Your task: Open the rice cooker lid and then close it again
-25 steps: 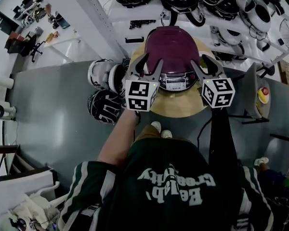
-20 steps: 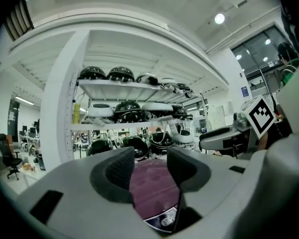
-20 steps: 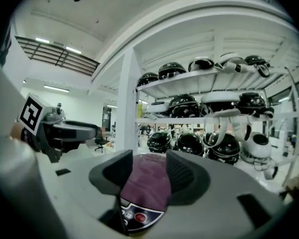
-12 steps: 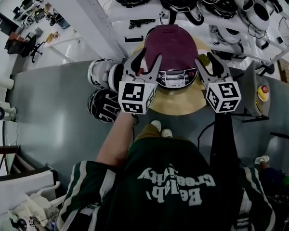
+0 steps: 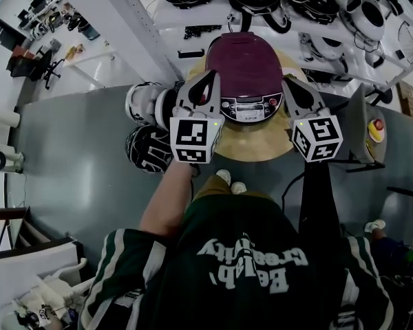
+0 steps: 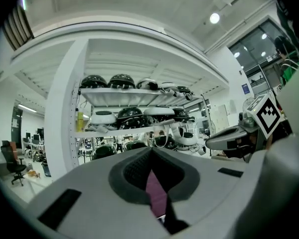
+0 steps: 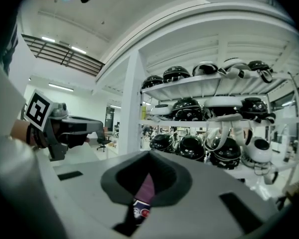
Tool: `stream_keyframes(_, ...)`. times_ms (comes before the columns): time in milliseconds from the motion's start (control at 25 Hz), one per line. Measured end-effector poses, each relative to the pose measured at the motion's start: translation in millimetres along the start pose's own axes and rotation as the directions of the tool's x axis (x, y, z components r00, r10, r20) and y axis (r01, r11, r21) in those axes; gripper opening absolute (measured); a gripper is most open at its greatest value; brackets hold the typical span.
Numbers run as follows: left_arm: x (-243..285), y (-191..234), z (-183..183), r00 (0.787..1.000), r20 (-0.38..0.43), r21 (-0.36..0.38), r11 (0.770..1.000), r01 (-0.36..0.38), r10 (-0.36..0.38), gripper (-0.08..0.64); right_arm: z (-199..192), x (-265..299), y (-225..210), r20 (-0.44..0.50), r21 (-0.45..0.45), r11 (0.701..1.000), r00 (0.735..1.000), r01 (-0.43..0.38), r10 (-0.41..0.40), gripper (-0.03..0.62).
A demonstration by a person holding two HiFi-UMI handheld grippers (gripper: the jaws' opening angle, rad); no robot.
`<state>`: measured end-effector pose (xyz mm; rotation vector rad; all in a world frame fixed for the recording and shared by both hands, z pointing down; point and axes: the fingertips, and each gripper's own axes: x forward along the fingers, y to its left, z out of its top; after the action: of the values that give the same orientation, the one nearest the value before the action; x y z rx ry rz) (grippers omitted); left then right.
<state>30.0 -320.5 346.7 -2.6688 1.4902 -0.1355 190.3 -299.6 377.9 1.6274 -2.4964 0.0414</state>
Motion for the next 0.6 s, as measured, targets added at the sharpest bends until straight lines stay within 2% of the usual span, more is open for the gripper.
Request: stream_keyframes(600,2.7,5.7,2.8,1.0,0.004,-0.017,1.0,-0.016,0.016,0.0,6.7,-2.4,-10.6,0.02,-0.034,0.997,0.998,0.064,-0.063,0.003)
